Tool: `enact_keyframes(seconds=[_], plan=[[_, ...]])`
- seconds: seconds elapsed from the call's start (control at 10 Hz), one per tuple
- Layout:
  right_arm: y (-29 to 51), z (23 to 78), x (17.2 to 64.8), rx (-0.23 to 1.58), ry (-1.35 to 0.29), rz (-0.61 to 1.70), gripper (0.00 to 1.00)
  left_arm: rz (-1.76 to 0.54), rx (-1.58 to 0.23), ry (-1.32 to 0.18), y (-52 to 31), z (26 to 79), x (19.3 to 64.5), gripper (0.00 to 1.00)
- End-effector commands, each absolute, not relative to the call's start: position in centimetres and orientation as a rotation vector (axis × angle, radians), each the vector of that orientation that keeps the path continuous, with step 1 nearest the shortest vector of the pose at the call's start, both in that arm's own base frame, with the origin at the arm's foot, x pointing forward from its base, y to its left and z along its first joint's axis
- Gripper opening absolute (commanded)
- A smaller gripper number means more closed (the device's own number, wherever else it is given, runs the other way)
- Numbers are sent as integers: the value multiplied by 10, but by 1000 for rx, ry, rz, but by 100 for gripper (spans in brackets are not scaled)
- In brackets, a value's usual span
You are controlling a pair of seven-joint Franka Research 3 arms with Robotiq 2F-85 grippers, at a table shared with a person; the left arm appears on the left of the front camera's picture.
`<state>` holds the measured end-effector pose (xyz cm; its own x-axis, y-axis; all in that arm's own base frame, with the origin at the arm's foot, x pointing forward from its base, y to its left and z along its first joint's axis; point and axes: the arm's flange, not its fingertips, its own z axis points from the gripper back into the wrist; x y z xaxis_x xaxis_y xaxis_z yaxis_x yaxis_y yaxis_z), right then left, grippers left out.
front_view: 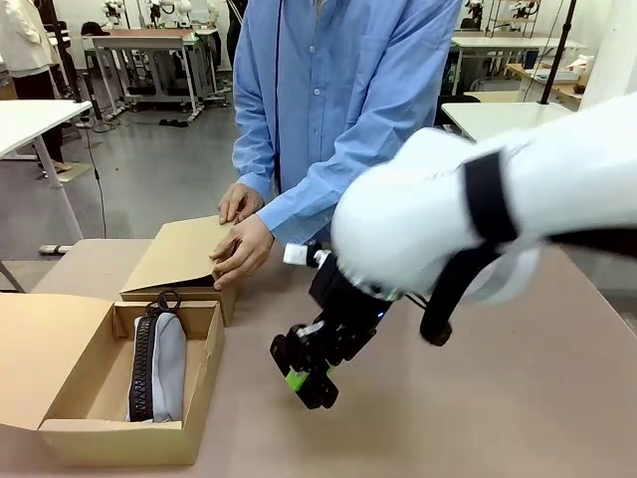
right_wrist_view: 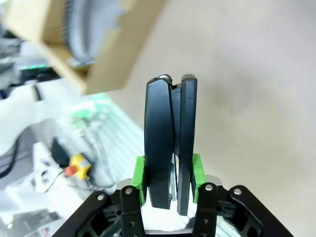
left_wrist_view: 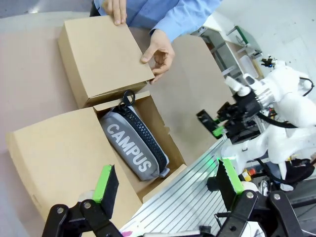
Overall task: Place items inside the box.
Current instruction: Pick up a Pencil pouch or Stapler and place it inside the Mailer Box closest to the robot.
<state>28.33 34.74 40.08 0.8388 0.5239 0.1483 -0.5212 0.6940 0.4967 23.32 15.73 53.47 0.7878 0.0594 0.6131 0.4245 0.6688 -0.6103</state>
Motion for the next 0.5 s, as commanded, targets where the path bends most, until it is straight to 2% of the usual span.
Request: enact_keyframes(seconds=[0.0, 0.2, 0.4], plan=[[290, 409, 262, 795, 80, 624, 0, -241, -836, -665, 155, 534, 232, 100], [234, 425, 255, 983, -82, 513, 0, -241, -836, -665, 155, 534, 232, 100], [200, 420, 249, 1019, -122, 462, 0, -241, -836, -665, 155, 534, 232, 100]])
